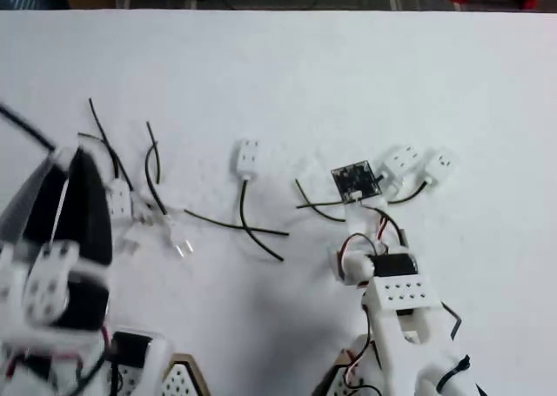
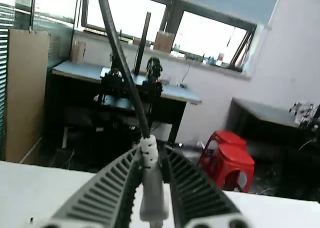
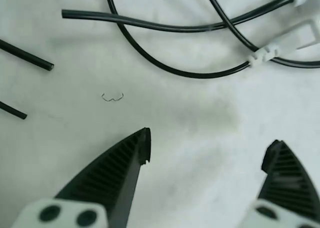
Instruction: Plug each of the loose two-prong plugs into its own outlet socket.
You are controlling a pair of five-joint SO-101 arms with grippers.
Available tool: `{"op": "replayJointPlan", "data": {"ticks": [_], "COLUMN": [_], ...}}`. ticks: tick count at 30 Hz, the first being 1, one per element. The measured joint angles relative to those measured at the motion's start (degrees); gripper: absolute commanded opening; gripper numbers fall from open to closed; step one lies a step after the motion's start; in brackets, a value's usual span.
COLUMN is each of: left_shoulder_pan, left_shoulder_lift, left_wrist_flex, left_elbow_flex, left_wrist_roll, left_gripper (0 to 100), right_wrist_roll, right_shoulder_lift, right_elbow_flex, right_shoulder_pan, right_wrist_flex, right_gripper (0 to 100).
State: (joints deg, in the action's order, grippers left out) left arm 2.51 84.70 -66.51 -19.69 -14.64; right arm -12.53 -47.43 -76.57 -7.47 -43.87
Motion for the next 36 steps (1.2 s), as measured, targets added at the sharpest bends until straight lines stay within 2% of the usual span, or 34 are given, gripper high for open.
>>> {"op": "replayJointPlan", "data": {"ticks": [8,13,17,22,28,36], "left_shoulder_pan": [0.2,0.2,0.1,0.1,0.1,0.1], "left_shoulder_lift": [12.7,16.7,19.3,19.4,19.4,19.4], "left_wrist_flex": [0.8,0.4,-5.0,-13.5,-19.9,-28.2], "left_elbow_flex": [-6.8,-10.7,-13.5,-14.2,-14.3,-14.3], "left_wrist_roll": [0.3,13.5,25.1,31.7,36.9,37.5], "left_gripper": [2,2,2,2,3,3], "right_wrist_roll": [0.0,0.0,0.0,0.0,0.0,0.0], "right_shoulder_lift": [0.0,0.0,0.0,0.0,0.0,0.0], "right_elbow_flex": [0.0,0.0,0.0,0.0,0.0,0.0], "right_shoulder_pan": [0.0,0.0,0.0,0.0,0.0,0.0], "right_wrist_flex": [0.0,0.0,0.0,0.0,0.0,0.0], "right_gripper": [35.4,35.4,35.4,35.4,35.4,35.4]}}
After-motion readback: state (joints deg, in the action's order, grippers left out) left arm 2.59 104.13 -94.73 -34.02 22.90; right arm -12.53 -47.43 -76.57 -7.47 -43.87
